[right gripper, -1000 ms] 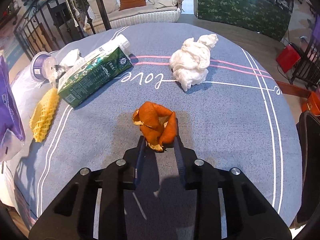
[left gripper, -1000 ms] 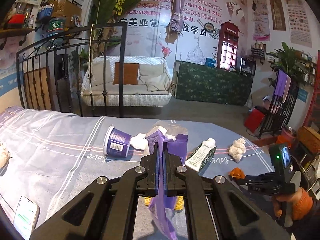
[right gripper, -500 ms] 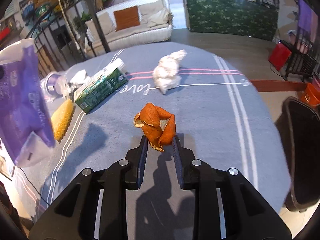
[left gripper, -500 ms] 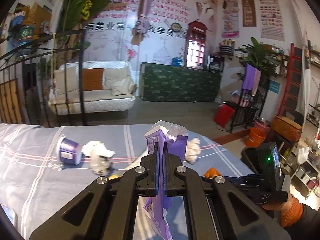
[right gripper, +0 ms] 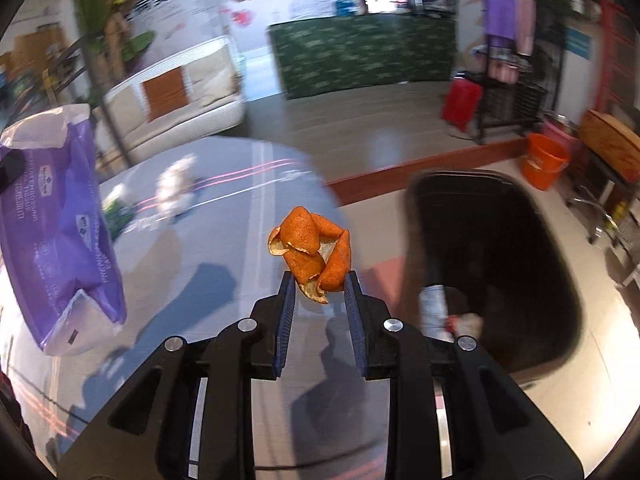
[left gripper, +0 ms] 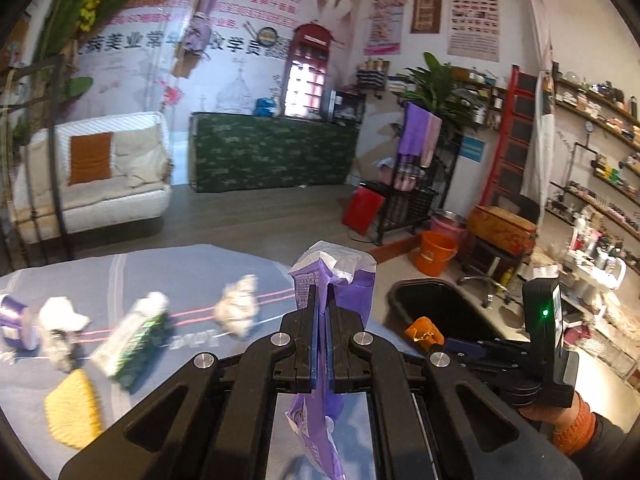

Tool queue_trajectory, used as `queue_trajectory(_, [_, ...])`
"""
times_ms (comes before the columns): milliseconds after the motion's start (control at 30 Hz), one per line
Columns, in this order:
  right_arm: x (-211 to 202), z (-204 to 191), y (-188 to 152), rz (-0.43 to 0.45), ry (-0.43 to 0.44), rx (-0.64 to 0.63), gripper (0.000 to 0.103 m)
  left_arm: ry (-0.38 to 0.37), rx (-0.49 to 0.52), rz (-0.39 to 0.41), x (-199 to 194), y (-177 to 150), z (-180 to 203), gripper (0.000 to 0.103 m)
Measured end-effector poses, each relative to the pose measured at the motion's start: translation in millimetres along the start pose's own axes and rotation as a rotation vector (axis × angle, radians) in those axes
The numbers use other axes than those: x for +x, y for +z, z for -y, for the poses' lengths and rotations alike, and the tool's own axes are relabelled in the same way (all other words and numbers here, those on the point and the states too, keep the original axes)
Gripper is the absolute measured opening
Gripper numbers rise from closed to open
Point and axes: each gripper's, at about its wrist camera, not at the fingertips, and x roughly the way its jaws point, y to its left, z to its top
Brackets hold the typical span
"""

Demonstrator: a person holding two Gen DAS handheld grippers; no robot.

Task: Collect trash
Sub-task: 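Carry the peel to the bin and open the right tool while the left tool carries the purple bag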

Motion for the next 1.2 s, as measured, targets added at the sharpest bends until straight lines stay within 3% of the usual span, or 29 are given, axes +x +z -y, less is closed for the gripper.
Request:
queue_trajectory(367, [19, 114, -3, -0.032, -0.204, 0.124, 0.026, -0.142, 0.061, -0.031, 59, 11, 74, 0.004])
queue_trajectory(533, [46, 143, -7, -0.069, -0.217, 0.16, 0.027, -0.184, 0.07, -0.06, 82, 15, 96, 0.004])
queue_trajectory(633, [61, 151, -13, -0.099, -0.246, 0.164, 0.031, -0.201, 0.068, -0.082, 95, 18, 105, 0.004])
queue_trajectory(800, [66, 155, -21, -0.098, -0.244, 0.2, 0.05, -0.22, 0.069, -0.125, 112, 14, 117, 0.004])
queue_trajectory(1200, [25, 143, -35, -0.07, -0.251, 0.169, 0.051, -0.255, 0.095, -0.207, 157, 9, 148, 0.004])
